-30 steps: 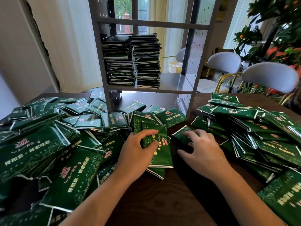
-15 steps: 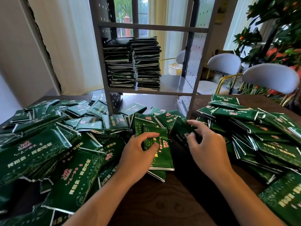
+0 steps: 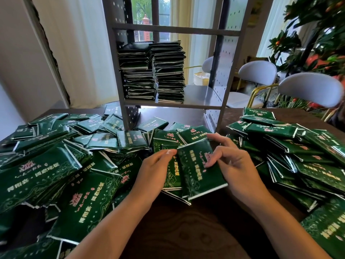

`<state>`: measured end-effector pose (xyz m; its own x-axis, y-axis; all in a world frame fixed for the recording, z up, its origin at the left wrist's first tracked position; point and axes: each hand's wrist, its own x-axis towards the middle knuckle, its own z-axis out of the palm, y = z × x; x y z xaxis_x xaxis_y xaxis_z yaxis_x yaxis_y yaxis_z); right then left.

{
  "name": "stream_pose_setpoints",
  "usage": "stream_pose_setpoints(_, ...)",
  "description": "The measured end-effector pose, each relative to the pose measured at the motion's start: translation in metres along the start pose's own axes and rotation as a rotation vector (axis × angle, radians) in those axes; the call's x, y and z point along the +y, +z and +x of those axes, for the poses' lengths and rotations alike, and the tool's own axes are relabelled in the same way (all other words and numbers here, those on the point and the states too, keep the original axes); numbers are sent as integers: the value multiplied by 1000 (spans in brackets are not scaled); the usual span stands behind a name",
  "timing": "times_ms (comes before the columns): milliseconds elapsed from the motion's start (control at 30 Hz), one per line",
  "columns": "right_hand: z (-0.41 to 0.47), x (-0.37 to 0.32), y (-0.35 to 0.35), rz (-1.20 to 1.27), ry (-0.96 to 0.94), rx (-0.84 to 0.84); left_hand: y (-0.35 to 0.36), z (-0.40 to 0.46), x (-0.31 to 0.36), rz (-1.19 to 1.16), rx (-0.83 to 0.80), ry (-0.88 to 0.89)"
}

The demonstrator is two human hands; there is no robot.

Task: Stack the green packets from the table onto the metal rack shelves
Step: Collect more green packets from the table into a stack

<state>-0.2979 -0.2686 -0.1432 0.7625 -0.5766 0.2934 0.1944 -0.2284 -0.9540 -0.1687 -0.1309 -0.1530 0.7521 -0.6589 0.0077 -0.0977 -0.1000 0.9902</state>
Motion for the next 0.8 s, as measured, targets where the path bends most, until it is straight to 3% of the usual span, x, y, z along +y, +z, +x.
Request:
stream_pose_setpoints(100,-2,0,4,3,18,-88,1,-3,3,-122,-40,-29)
stream_pose_setpoints(233,1,9,4,-106,31,-49,2,-4,0,-80,-97,2)
stream_pose_setpoints(300,3,15,1,-250,-15,-21,2,-4,-2,-57,-88,7)
stream_pose_setpoints(400,11,28,-13,-685,-55,105,2,-4,-4,-60,-45,-3)
stream_pose_setpoints(500,18,34,-28,-998,119,194,4,-7,0,-86,-39,9)
stream_pose_setpoints(700,28,36,-37,-1148,423,64,5,-14,9,-70,-115,-2)
stream_pose_setpoints(800,28,41,-35,-1169,484,-2,6,-19,14,-65,-132,-12)
